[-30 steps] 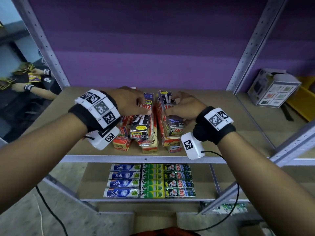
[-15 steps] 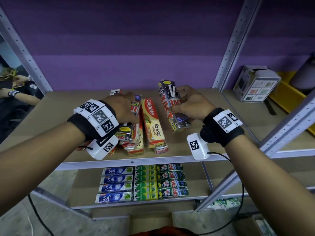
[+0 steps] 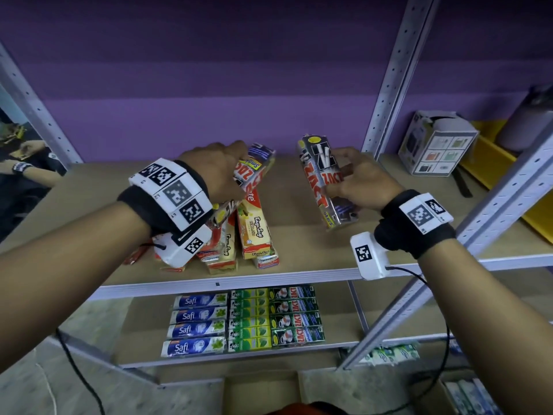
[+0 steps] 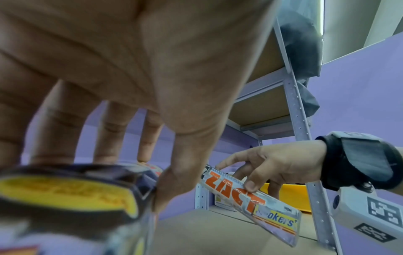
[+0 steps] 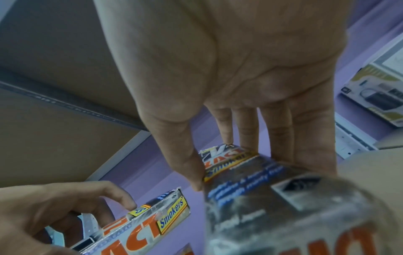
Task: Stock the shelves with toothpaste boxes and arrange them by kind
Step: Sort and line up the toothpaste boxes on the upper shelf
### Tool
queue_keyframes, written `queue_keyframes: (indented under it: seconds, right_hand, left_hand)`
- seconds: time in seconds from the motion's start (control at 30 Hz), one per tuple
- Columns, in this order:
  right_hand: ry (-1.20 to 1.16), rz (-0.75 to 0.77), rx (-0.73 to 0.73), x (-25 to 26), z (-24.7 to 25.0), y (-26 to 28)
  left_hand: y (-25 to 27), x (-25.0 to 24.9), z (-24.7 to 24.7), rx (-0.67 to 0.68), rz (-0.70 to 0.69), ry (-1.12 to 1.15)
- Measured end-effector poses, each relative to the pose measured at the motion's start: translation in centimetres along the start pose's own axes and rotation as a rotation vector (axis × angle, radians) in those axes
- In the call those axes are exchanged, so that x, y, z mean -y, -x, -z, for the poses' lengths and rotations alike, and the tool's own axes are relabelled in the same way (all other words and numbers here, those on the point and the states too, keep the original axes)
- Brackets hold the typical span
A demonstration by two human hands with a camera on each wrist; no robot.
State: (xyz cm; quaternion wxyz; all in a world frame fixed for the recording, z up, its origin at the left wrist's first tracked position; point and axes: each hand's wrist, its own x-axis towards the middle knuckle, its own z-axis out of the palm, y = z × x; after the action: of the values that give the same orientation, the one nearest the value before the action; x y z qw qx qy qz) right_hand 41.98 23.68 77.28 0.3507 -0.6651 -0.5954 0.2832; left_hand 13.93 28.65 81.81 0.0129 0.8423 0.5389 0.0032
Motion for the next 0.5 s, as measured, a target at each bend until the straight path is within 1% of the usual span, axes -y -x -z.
queue_keyframes:
  seconds: [0.07,0.23,0.33,0.5]
  right_hand:
    - [0.006,-0.011,-0.007,-0.4,1.0,0.1]
    - [0.001,-0.004,-0.081,-2.0,3.8,0.3]
    - [0.056,-0.004,-0.113,-2.9,5.6,0.3]
    - [0.118,0.036,-0.154,-3.9,7.9,0.4]
  left_hand:
    - [-0.3,-1.2,0.0,-0.017,-0.03,-0.018]
    - [-1.0,-4.8,0.0,-0.037,-0.141,0.013]
    - [-1.3,-6.9,-0.1,-0.033,-0.206,0.043]
    - [-1.3,-9.9,-1.4,-0.007,-0.322,0.105]
